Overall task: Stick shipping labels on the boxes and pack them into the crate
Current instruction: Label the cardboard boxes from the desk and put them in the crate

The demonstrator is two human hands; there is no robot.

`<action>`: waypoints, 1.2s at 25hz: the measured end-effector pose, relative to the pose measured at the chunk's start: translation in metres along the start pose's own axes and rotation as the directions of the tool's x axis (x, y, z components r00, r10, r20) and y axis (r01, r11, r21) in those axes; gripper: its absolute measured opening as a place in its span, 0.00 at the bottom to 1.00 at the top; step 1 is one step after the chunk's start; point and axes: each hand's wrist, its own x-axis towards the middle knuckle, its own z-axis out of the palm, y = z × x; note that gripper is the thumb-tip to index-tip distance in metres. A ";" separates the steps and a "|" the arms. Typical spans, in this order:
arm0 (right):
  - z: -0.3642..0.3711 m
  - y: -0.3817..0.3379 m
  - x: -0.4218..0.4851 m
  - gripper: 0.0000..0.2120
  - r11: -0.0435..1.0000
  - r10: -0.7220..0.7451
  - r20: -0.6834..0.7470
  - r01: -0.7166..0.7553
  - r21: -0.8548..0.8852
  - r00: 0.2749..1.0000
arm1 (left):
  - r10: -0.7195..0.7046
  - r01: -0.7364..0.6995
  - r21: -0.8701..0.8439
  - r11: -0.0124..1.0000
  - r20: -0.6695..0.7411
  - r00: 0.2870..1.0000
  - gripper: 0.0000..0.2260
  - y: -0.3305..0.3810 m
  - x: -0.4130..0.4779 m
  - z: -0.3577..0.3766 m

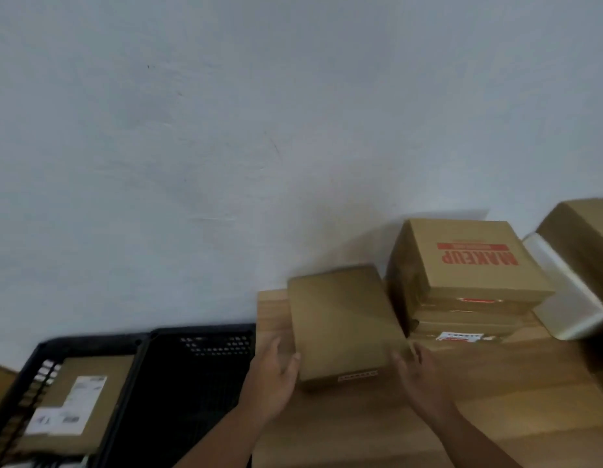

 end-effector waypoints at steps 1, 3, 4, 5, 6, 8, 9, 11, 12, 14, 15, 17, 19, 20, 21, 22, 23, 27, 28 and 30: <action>0.001 0.003 0.011 0.30 1.000 0.014 0.019 -0.014 0.003 1.000 | -0.004 0.004 0.002 1.000 -0.005 1.000 0.29 0.001 0.001 0.004; 0.002 0.010 0.029 0.31 0.998 0.046 0.066 -0.048 0.027 0.997 | -0.032 0.032 -0.003 0.999 0.008 0.999 0.29 0.005 0.005 0.015; 0.002 0.015 0.038 0.31 0.998 0.058 0.085 -0.061 0.033 0.995 | -0.057 0.057 -0.028 0.998 0.015 0.998 0.28 0.007 0.009 0.020; 0.003 0.019 0.045 0.30 0.997 0.064 0.105 -0.068 0.040 0.992 | -0.078 0.079 -0.064 0.995 0.024 0.997 0.27 0.010 0.011 0.025; 0.006 0.022 0.049 0.30 0.996 0.065 0.122 -0.072 0.056 0.990 | -0.079 0.083 -0.105 0.991 0.033 0.996 0.23 0.011 0.013 0.030; 0.012 0.029 0.054 0.31 0.992 0.075 0.146 -0.089 0.092 0.987 | -0.062 0.067 -0.159 0.985 0.041 0.997 0.18 0.012 0.018 0.039; 0.016 0.033 0.056 0.32 0.988 0.089 0.153 -0.106 0.109 0.984 | -0.061 0.069 -0.190 0.979 0.046 0.997 0.20 0.012 0.020 0.044; 0.022 0.036 0.055 0.32 0.984 0.087 0.150 -0.109 0.142 0.985 | -0.098 0.103 -0.260 0.960 0.031 0.995 0.27 0.012 0.021 0.050; 0.025 0.036 0.051 0.31 0.983 0.075 0.142 -0.097 0.158 0.987 | -0.114 0.110 -0.293 0.950 0.002 0.993 0.29 0.011 0.018 0.052; 0.029 0.029 0.034 0.28 0.970 0.043 0.099 -0.065 0.232 0.994 | -0.101 0.060 -0.333 0.941 -0.107 0.989 0.31 0.014 0.005 0.044; 0.029 0.022 0.023 0.26 0.960 0.021 0.073 -0.041 0.277 0.997 | -0.081 0.020 -0.337 0.941 -0.170 0.982 0.30 0.017 -0.004 0.036; 0.018 0.003 0.002 0.19 0.935 -0.030 0.037 0.015 0.354 0.999 | -0.031 -0.063 -0.340 0.938 -0.266 0.964 0.29 0.029 -0.025 0.017; -0.002 -0.019 -0.015 0.12 0.898 -0.070 -0.025 0.074 0.433 0.997 | 0.023 -0.139 -0.346 0.928 -0.319 0.948 0.29 0.041 -0.043 0.002; -0.014 -0.028 -0.023 0.11 0.884 -0.089 -0.056 0.104 0.456 0.994 | 0.047 -0.170 -0.356 0.919 -0.330 0.943 0.29 0.045 -0.051 -0.003; -0.026 -0.037 -0.031 0.12 0.875 -0.107 -0.084 0.134 0.465 0.991 | 0.069 -0.196 -0.369 0.908 -0.330 0.941 0.30 0.050 -0.058 -0.006; -0.037 -0.043 -0.038 0.14 0.872 -0.127 -0.112 0.165 0.460 0.986 | 0.084 -0.214 -0.386 0.897 -0.326 0.942 0.30 0.053 -0.065 -0.009; -0.047 -0.049 -0.046 0.16 0.869 -0.149 -0.140 0.197 0.454 0.979 | 0.096 -0.227 -0.400 0.888 -0.321 0.942 0.31 0.056 -0.071 -0.011; -0.077 -0.065 -0.080 0.19 0.846 -0.192 -0.239 0.284 0.451 0.952 | 0.126 -0.280 -0.440 0.853 -0.348 0.929 0.33 0.068 -0.105 -0.018; -0.082 -0.067 -0.088 0.21 0.835 -0.186 -0.257 0.290 0.468 0.948 | 0.126 -0.290 -0.444 0.848 -0.361 0.924 0.34 0.070 -0.112 -0.020; -0.095 -0.073 -0.100 0.26 0.813 -0.162 -0.274 0.286 0.507 0.948 | 0.123 -0.311 -0.456 0.834 -0.396 0.910 0.35 0.078 -0.126 -0.025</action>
